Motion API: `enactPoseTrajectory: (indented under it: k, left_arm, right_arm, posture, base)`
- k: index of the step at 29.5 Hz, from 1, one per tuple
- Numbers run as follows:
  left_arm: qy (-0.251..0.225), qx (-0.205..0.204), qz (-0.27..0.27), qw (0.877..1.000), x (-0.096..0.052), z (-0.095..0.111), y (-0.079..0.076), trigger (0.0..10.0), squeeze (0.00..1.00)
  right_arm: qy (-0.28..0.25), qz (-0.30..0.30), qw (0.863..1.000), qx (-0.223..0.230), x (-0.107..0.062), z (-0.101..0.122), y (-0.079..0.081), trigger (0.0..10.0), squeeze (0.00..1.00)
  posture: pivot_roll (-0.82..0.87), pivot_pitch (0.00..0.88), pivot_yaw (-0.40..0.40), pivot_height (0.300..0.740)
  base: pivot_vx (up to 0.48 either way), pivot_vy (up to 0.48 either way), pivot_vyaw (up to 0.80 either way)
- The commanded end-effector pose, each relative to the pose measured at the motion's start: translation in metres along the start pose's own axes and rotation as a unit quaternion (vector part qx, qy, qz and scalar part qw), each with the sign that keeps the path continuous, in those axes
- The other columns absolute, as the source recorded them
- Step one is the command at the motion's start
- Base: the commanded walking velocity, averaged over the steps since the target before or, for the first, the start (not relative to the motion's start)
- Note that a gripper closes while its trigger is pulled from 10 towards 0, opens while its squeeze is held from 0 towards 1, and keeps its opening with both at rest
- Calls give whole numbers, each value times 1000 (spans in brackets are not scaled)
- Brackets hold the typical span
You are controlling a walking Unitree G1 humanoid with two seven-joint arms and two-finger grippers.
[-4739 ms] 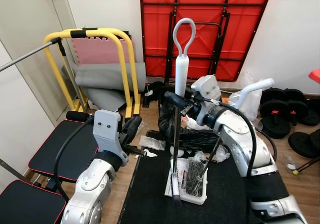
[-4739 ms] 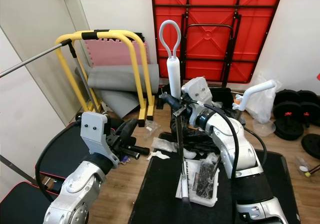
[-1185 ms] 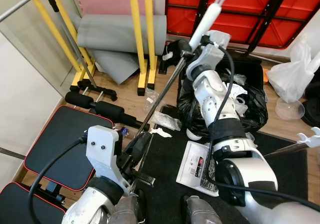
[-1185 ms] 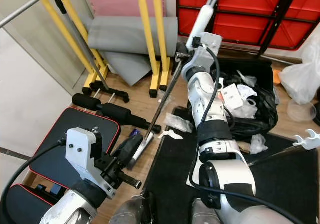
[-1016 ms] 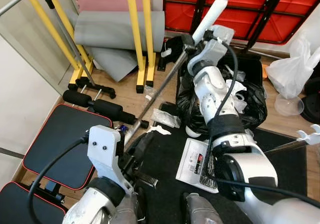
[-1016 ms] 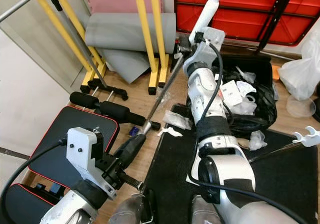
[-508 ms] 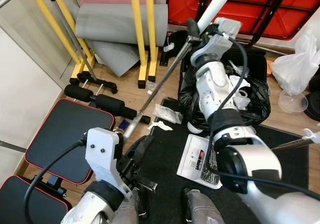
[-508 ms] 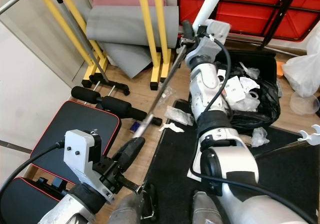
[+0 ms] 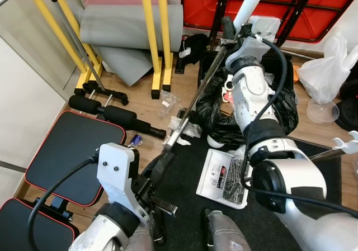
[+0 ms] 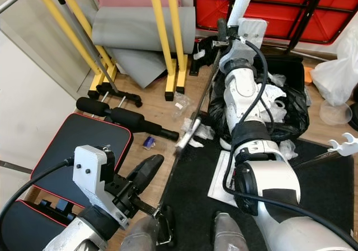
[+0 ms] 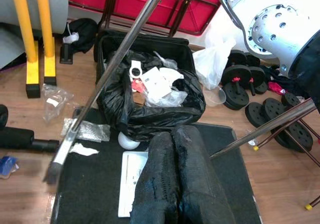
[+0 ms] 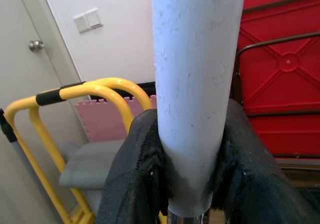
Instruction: Sweep floor
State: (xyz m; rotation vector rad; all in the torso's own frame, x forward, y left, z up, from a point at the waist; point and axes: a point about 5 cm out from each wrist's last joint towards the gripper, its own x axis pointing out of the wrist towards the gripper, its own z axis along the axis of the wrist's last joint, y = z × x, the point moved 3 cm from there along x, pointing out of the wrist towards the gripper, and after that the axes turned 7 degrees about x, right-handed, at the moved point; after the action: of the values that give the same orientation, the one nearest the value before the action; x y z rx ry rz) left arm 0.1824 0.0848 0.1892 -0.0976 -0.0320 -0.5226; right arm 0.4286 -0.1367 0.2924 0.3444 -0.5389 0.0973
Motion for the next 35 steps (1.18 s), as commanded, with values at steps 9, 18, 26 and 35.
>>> enactPoseTrajectory:
  k: [9, 18, 26, 35]
  left_arm:
    - [8, -2, 13, 1000, -3, 0, 2, 10000, 0]
    - [9, -1, 12, 1000, -5, 1, 2, 10000, 0]
    - [9, -3, 12, 1000, -4, 1, 2, 10000, 0]
    - [7, -3, 12, 1000, -1, 0, 4, 10000, 0]
  right_arm:
    - [-36, -11, 998, 46, 4, 6, 11, 10000, 0]
    - [87, -69, 994, -16, -27, -53, -15, 10000, 0]
    - [98, -90, 989, -62, -32, -53, -37, 10000, 0]
    - [114, -112, 982, -99, -18, -40, -45, 10000, 0]
  posture:
    - [52, 335, -2, 740]
    - [77, 342, 7, 740]
    - [63, 341, 8, 740]
    - [49, 329, 1, 740]
  base:
    - [0, 0, 0]
    - [0, 0, 0]
    - [0, 0, 0]
    - [0, 0, 0]
